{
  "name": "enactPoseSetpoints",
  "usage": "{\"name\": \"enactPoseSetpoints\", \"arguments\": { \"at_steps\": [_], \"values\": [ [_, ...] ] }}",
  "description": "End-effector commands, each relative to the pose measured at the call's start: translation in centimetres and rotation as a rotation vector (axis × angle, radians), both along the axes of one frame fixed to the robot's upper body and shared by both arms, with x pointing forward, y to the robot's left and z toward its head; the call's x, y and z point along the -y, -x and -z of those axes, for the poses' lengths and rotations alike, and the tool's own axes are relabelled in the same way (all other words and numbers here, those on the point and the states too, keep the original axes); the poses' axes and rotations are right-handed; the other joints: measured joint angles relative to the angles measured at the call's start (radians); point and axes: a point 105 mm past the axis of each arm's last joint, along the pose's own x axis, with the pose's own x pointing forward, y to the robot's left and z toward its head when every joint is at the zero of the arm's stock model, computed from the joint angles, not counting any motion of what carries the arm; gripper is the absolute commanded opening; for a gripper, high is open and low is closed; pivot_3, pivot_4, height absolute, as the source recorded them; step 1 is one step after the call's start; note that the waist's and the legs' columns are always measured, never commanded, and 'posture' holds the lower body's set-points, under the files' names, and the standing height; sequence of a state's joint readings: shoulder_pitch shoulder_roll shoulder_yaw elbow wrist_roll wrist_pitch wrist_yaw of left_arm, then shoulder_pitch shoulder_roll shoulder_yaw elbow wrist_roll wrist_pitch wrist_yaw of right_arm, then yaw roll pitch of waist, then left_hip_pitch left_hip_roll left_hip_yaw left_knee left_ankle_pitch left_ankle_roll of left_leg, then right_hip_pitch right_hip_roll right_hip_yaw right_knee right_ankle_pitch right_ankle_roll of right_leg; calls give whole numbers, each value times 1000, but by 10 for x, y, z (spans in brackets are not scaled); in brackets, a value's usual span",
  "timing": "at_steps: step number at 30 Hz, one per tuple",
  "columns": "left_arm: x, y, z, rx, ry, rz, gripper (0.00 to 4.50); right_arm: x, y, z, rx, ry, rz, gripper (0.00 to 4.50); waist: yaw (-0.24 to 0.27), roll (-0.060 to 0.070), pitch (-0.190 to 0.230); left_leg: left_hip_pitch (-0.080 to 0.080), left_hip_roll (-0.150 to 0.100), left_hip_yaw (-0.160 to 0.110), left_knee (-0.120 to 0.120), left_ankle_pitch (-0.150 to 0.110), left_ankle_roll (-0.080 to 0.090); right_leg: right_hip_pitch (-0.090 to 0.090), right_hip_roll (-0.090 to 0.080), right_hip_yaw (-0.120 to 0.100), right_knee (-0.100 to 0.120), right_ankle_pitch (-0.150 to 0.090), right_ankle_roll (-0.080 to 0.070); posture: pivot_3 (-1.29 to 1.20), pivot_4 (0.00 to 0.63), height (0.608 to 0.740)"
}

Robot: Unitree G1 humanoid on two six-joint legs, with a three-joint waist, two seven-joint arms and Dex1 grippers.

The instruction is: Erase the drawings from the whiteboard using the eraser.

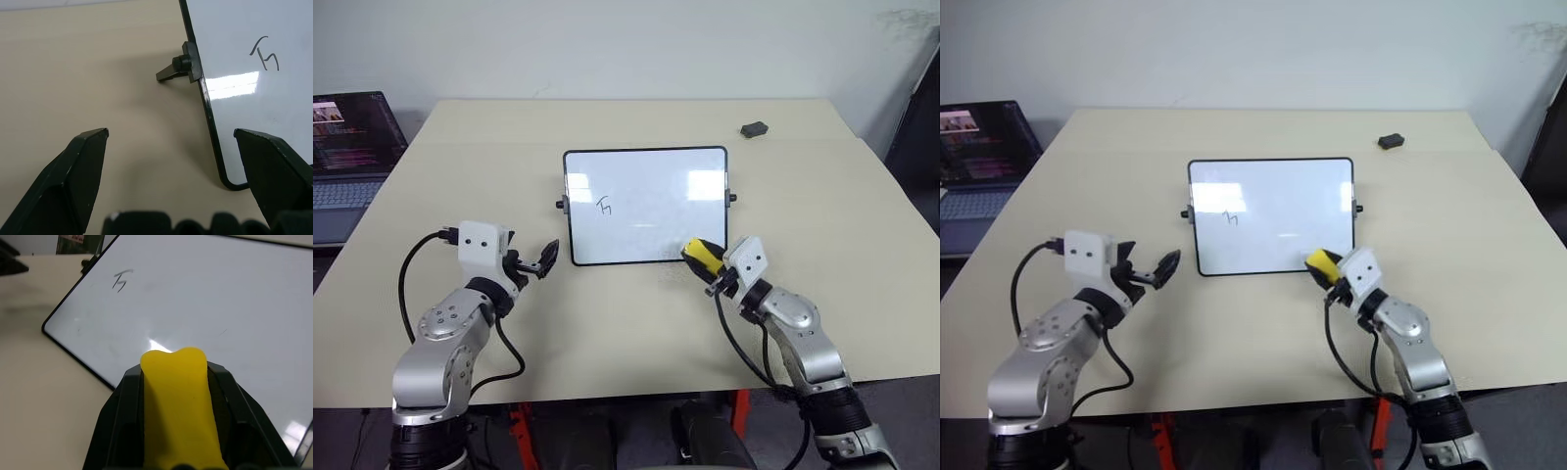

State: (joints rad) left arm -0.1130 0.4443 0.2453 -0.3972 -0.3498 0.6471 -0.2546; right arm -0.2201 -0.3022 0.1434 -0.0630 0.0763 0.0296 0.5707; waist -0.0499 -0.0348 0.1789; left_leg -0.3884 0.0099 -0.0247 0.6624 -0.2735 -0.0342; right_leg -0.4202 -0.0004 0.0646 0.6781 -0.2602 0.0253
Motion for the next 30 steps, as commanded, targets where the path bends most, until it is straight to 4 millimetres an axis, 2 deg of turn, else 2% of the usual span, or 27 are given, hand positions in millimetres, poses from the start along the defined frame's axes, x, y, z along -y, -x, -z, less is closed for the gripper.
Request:
{"name": "enactPoseSetpoints", "arguments": {
  "at_steps": [1,4,8,13,19,25,30],
  "values": [
    [9,3,-12,57,-9,39,4500,-4,4,-23,118,11,-31,1301,0,0,0,0,0,0,0,0,0,0,0,0,0,0,0,0,150,740],
    [16,5,-17,66,-1,87,4500,-8,0,-33,158,5,-36,1301,0,0,0,0,0,0,0,0,0,0,1,0,0,0,0,0,150,740],
    [21,11,-14,37,9,160,4500,-24,-17,-50,232,1,-56,1301,-5,0,0,2,1,1,0,0,0,1,1,1,0,0,0,0,150,740],
    [15,8,-23,32,-14,183,4500,-54,-45,-73,298,-18,-88,1301,-6,0,0,4,2,1,0,0,0,1,3,1,1,0,0,0,150,740],
    [13,3,-36,30,-57,244,4500,-91,-77,-90,352,5,-108,1301,-8,0,0,3,1,2,-1,0,0,1,2,1,1,0,-1,0,150,740],
    [9,9,-37,-21,-100,330,4500,-112,-97,-85,332,61,-78,1301,-9,0,0,3,2,2,-2,0,0,0,2,1,0,0,-1,0,150,740],
    [6,9,-39,-17,-101,320,4500,-124,-97,-58,266,128,-92,1301,-9,0,0,3,2,1,-1,0,0,0,1,1,0,0,-1,0,150,740]
  ]
}}
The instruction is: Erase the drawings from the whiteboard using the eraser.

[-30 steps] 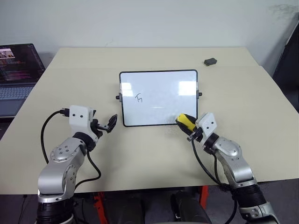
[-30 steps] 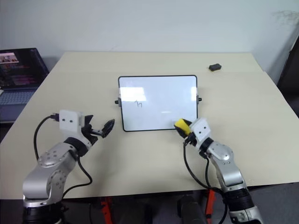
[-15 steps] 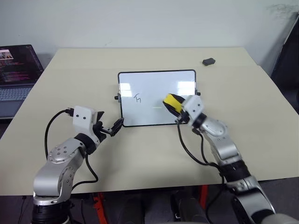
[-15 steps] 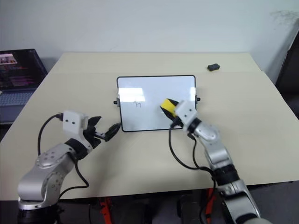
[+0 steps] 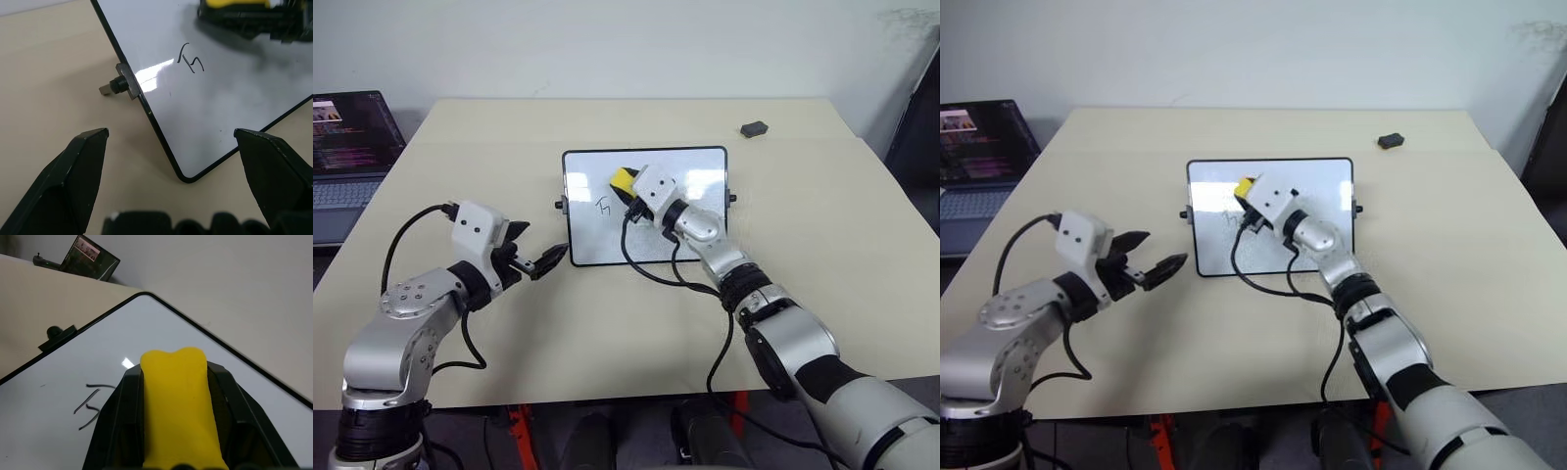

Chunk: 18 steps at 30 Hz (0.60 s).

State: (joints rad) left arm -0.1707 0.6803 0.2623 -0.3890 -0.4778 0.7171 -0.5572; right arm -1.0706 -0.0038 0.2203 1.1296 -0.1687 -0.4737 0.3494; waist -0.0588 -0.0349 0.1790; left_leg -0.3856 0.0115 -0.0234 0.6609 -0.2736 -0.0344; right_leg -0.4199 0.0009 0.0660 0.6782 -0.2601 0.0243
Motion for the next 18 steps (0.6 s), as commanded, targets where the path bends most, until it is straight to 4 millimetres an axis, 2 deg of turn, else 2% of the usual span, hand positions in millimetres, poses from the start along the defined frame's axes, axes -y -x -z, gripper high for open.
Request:
{"name": "enactPoseSetpoints", "arguments": {
  "at_steps": [1,7,9,12,15,18],
  "values": [
    [-2,3,-11,37,-2,0,4500,-11,6,9,6,53,-40,1301,0,0,0,0,0,0,0,0,0,0,0,0,0,0,0,0,150,740],
    [-2,7,-8,29,-3,-2,4500,-23,36,71,-89,274,-209,1301,-3,0,0,2,0,0,0,0,0,1,0,0,2,0,0,0,150,740],
    [-4,7,-8,29,-4,-5,4500,-22,40,76,-76,312,-234,1300,-5,0,0,4,0,0,0,0,0,2,0,0,3,0,0,0,150,740],
    [-5,7,-8,30,-5,-11,4500,-24,34,57,-24,265,-212,1300,-7,0,0,8,0,-1,1,0,0,7,0,-1,2,1,-1,0,150,740],
    [-7,8,-7,28,-5,-19,4500,-31,25,14,48,135,-181,1300,-6,0,0,10,0,-2,1,0,0,10,0,-2,2,1,-1,0,150,740],
    [-8,8,-5,24,-5,-24,4500,-35,18,-19,93,49,-146,1300,-7,0,0,10,0,-2,1,0,0,9,0,-2,2,1,-1,0,150,740]
  ]
}}
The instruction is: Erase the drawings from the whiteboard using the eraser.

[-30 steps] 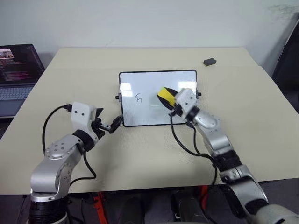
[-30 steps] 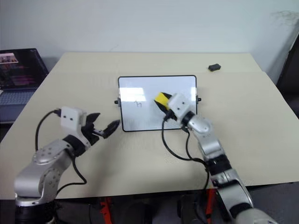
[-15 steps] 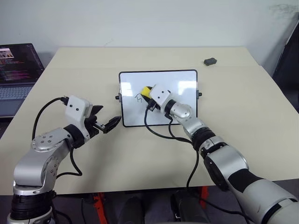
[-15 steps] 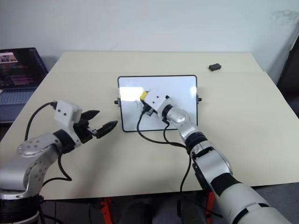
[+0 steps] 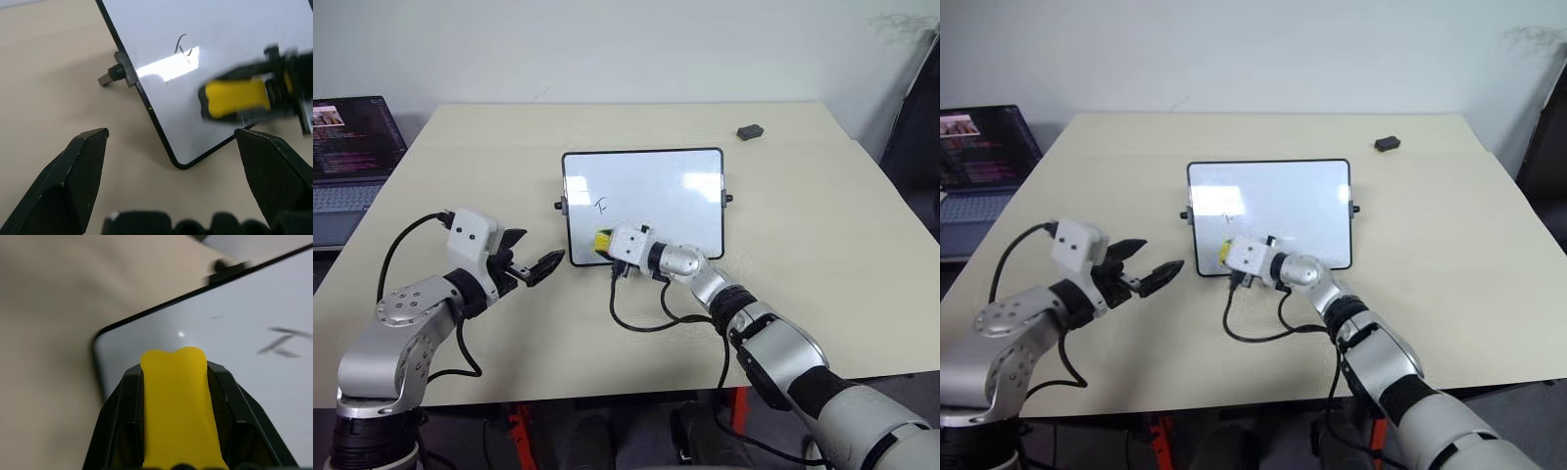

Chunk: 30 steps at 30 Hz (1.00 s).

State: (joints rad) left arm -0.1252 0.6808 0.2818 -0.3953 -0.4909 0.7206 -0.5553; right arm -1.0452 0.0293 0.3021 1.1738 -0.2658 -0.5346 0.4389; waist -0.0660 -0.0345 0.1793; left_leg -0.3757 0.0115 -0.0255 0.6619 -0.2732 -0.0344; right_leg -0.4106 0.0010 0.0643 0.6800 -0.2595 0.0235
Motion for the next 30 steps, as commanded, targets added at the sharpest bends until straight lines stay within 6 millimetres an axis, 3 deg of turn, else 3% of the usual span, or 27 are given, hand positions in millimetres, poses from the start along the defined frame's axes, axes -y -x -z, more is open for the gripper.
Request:
{"name": "enactPoseSetpoints", "arguments": {
  "at_steps": [1,4,7,12,18,21,27,30],
  "values": [
    [-2,3,-13,54,-16,-5,4500,-8,-11,-62,100,-155,39,1300,0,0,0,-1,0,0,0,0,0,-1,0,0,0,0,0,0,150,740],
    [-1,3,-12,52,-17,-4,4500,-8,-20,-74,105,-165,102,1300,-1,0,0,-4,1,0,-1,0,0,-4,0,-1,-1,0,-1,0,150,740],
    [0,4,-12,51,-17,-3,4500,-13,-24,-73,85,-130,130,1300,0,0,0,-8,1,0,-2,0,0,-8,0,0,-1,0,-1,0,150,740],
    [1,5,-12,53,-17,-2,4500,-20,-17,-40,11,-6,93,1300,0,0,0,-9,0,1,-2,0,-1,-9,-1,0,-1,0,-1,0,150,740],
    [1,5,-13,56,-18,-3,4500,-6,-10,14,-115,215,44,1300,-1,0,0,-8,0,0,-1,0,0,-8,-1,0,0,0,-1,0,150,740],
    [2,4,-15,58,-19,0,4500,-3,-15,6,-87,194,75,1300,-3,0,0,-2,0,0,-1,0,0,-2,-1,-1,0,0,-1,0,150,740],
    [4,3,-15,58,-20,9,4500,6,-37,-42,23,19,234,1300,0,0,0,2,0,-1,0,0,0,3,-1,-1,0,-1,-1,0,150,740],
    [5,3,-15,58,-21,11,4500,13,-43,-48,48,7,283,1300,2,0,0,2,0,-1,0,0,0,3,-1,-1,-1,-1,-1,0,150,740]
  ]
}}
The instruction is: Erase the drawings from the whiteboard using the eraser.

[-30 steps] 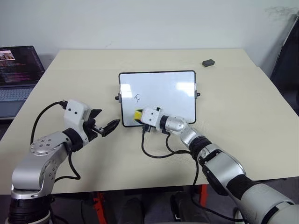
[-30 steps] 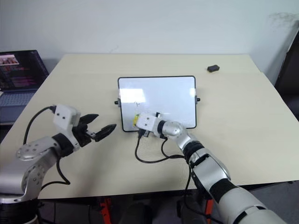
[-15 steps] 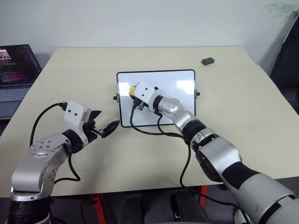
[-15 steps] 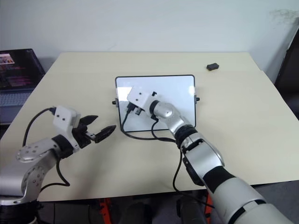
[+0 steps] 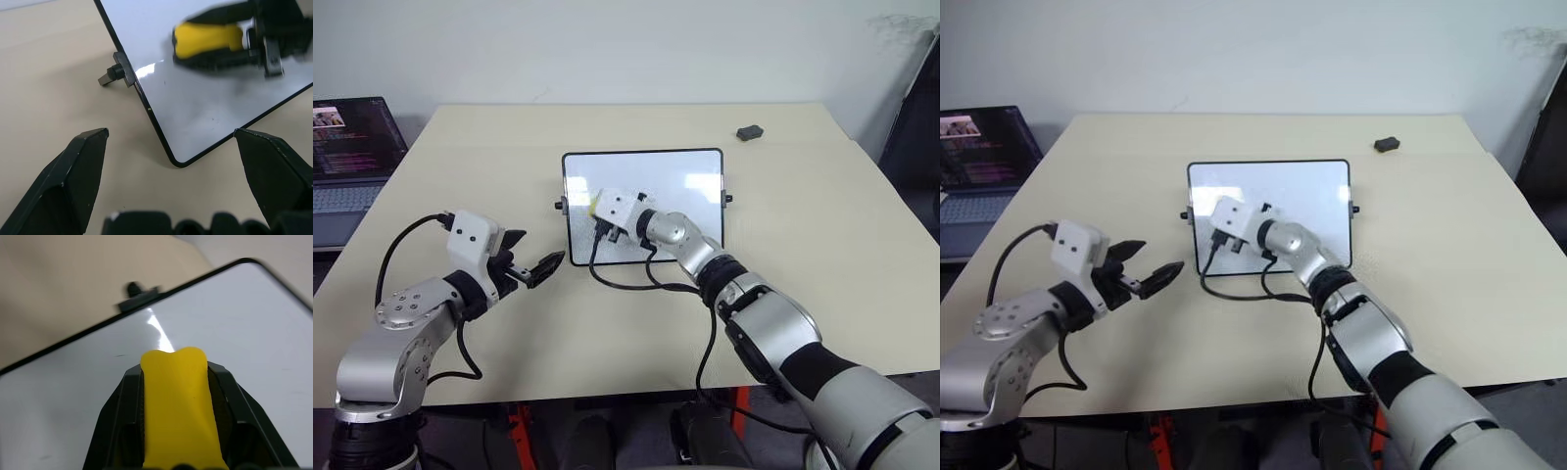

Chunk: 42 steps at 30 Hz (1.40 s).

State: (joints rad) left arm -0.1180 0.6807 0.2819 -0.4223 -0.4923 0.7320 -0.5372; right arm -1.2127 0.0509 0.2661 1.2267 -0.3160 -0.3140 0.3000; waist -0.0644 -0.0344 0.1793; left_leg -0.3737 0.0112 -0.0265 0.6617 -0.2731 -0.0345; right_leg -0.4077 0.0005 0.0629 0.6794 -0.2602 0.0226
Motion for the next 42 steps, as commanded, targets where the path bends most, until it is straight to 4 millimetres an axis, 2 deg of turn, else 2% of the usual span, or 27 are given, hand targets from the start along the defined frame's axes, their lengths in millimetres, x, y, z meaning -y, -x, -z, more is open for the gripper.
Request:
{"name": "enactPoseSetpoints", "arguments": {
  "at_steps": [1,4,9,12,17,22,24,30,37,39,42],
  "values": [
    [3,1,-14,52,-12,18,4500,15,-12,-11,24,-31,84,1300,0,0,0,0,0,0,0,0,0,0,0,0,0,0,0,0,150,740],
    [4,1,-14,51,-11,20,4500,15,-10,-1,-9,-3,65,1300,-1,0,0,-1,0,0,-1,0,0,-1,0,0,-1,0,0,0,150,740],
    [5,1,-13,50,-9,22,4500,7,11,46,-142,166,-80,1300,-2,0,0,0,0,0,-1,0,0,0,0,0,-1,0,0,0,150,740],
    [5,1,-13,51,-8,23,4500,7,19,62,-184,231,-126,1300,-5,0,0,4,0,1,-1,0,0,3,0,1,-1,0,0,0,150,740],
    [6,1,-13,50,-9,26,4500,9,17,59,-161,232,-111,1300,-6,0,0,8,0,1,-1,0,0,5,1,2,0,0,0,0,150,740],
    [6,0,-13,49,-10,28,4500,19,-6,21,-31,112,42,1300,-5,0,0,7,0,1,-1,1,1,5,1,2,0,0,0,0,150,740],
    [7,0,-13,49,-9,29,4500,24,-9,17,-20,106,67,1300,-2,0,0,7,0,1,-1,1,1,5,1,2,0,0,0,0,150,740],
    [10,0,-12,48,-5,36,4500,28,-5,36,-70,169,45,1300,2,0,0,7,0,2,-1,1,1,5,1,2,0,-1,-1,0,150,740],
    [11,0,-12,48,-4,40,4500,31,10,75,-223,285,-38,1300,1,-1,-1,7,0,2,-1,1,1,5,1,3,0,-1,-1,0,150,740],
    [11,0,-12,48,-3,41,4500,32,12,79,-246,290,-46,1300,0,-1,-1,9,1,2,-1,1,1,6,1,3,0,-1,-1,0,150,740],
    [11,0,-11,46,-2,43,4500,30,12,75,-243,273,-60,1300,0,-1,-1,12,1,1,-1,1,1,10,1,2,0,-3,0,0,150,740]
  ]
}}
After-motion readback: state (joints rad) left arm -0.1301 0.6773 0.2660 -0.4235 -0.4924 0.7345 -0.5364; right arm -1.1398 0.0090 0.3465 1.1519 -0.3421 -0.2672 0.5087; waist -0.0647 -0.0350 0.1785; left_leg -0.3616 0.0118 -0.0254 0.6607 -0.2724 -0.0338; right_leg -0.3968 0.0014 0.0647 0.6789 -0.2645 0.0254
